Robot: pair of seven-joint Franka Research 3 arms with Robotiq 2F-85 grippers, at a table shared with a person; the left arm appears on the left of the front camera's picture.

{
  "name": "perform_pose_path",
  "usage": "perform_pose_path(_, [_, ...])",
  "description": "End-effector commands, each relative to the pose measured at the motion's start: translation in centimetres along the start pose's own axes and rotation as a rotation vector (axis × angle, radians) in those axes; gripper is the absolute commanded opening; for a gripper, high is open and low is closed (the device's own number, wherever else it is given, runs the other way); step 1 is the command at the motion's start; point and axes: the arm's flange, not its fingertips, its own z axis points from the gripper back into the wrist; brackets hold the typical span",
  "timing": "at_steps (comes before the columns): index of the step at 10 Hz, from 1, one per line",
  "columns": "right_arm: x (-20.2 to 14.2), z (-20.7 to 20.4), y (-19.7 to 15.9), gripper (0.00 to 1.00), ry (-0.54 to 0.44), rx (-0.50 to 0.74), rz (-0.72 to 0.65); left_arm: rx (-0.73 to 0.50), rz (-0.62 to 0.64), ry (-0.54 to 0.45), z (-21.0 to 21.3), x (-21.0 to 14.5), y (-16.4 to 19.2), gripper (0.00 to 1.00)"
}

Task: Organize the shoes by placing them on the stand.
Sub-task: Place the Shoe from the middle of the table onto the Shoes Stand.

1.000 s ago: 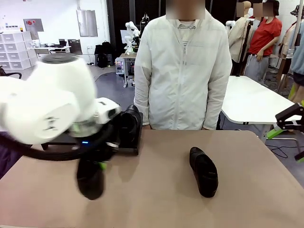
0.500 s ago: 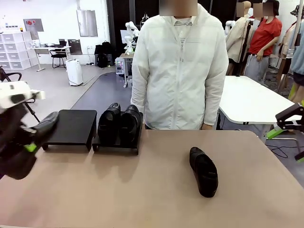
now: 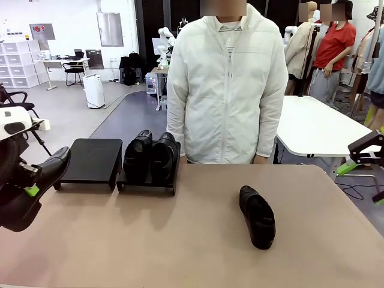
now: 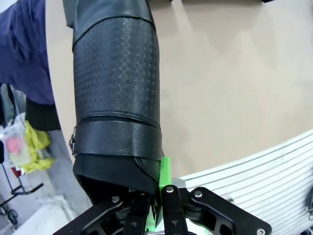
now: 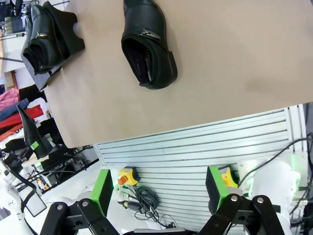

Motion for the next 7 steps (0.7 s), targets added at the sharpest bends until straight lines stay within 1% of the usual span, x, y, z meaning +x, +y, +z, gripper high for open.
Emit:
perform_pose_path(1, [0.2,0.2,0.1,1.0,0.005,0.03,0.022,-0.006,0.009,-0.027,0.5,0.2,0.1,0.0])
perform_pose_path(2, [0.2,0.2,0.1,1.0,0.005,0.03,0.022,-0.006,0.009,-0.027,0.5,0.2,0.1,0.0])
perform_pose_path(3, [0.2,0.2,0.1,1.0,0.005,0.03,0.022,0.002,-0.005,-0.002,0.0,0.1,-0.2,0.0])
perform_pose_path(4, [0.2,0.2,0.1,1.0,0.005,0.03,0.022,0.008,0.039,0.07,-0.3,3.3,0.9,0.0])
perform_pose_path(5, [0.2,0.2,0.1,1.0,0.005,0.03,0.022,0.018,0.022,0.099,-0.1,7.3,1.9,0.0])
perform_pose_path(6, [0.2,0.2,0.1,1.0,0.005,0.03,0.022,0.004,0.0,0.068,-0.1,11.2,2.7,0.0])
perform_pose_path(7, [0.2,0.2,0.1,1.0,0.005,0.03,0.022,0.005,0.023,0.063,-1.0,14.9,3.5,0.0])
